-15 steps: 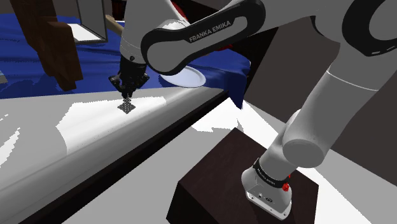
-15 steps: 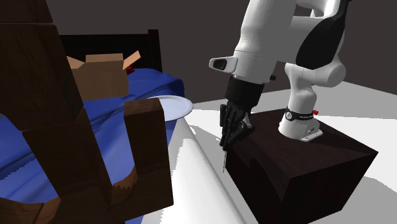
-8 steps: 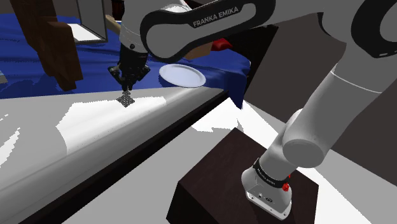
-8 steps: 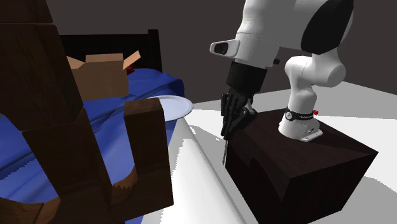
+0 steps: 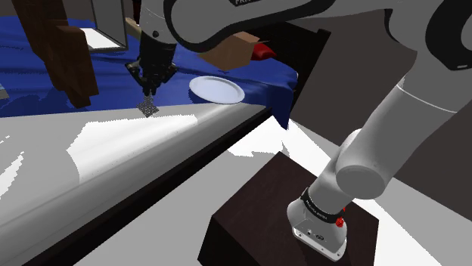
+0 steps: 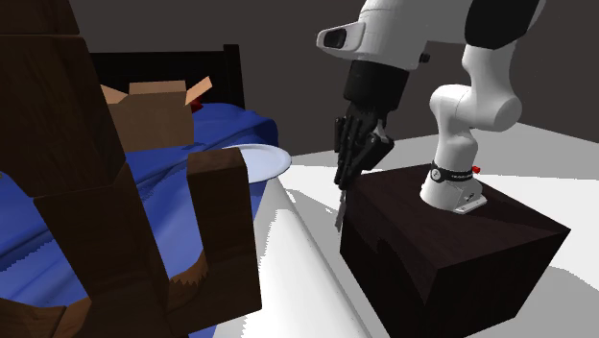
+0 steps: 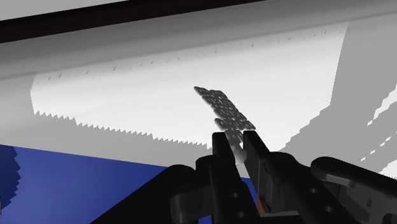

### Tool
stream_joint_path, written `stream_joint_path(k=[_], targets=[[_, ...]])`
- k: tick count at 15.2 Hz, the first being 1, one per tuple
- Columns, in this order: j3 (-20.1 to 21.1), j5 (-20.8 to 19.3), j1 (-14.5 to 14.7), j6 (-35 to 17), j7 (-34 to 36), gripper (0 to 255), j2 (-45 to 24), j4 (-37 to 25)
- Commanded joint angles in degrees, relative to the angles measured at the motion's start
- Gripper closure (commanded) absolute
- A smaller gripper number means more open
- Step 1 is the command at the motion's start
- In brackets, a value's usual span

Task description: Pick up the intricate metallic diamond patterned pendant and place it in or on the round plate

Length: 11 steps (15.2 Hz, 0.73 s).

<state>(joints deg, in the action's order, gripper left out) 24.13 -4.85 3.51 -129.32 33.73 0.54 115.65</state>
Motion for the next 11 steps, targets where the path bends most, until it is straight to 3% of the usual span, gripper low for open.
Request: stream_joint_path(k=[1, 11], targets=[[-0.1, 0.5, -0.1, 1.6, -0.5, 255, 0.7, -0.9], [-6.9, 5.4, -5.6, 2.6, -15.3, 255, 3.9, 0.5]])
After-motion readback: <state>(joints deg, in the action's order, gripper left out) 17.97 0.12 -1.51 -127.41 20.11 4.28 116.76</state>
